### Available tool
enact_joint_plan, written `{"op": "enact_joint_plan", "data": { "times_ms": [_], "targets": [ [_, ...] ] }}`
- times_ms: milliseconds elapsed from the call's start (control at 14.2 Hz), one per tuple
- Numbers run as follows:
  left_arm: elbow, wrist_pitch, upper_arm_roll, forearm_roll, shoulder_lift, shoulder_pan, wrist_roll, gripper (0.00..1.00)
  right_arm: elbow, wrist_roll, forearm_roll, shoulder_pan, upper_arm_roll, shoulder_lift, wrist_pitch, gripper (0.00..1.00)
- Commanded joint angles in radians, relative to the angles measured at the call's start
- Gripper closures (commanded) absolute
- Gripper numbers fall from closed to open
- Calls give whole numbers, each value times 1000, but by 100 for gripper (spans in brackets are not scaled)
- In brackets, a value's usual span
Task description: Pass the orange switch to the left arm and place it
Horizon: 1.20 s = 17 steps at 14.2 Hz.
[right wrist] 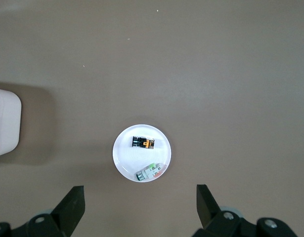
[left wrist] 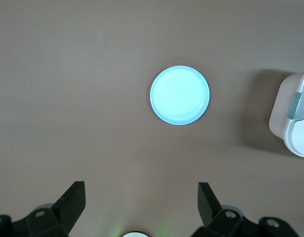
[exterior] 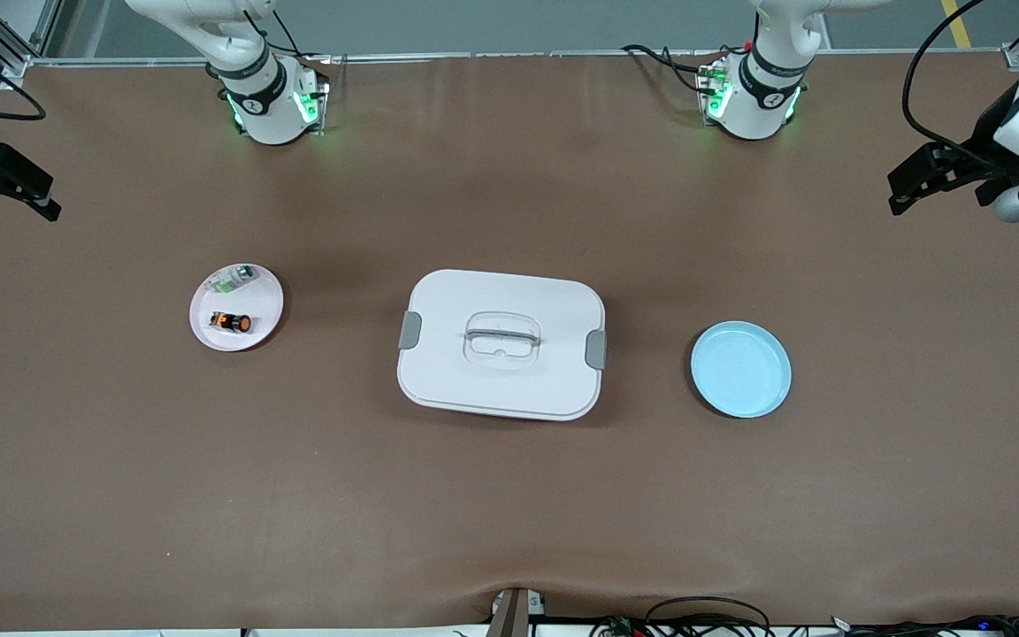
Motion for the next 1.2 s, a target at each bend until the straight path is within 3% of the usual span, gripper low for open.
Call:
{"op": "enact_joint_plan", "data": {
  "times_ms": [0, 846, 1128],
  "targets": [
    [14, -14, 1, -11, 3, 1, 26, 0, 1, -11, 7, -19, 12, -10, -11, 0],
    [5, -15, -1, -17, -2, -2, 23, 0, 17, -20, -5, -21, 12, 6, -11, 0],
    [9, 0, -1, -17, 15, -10, 21, 0, 37, -26, -6, -24, 12, 13, -77, 0]
  ]
}}
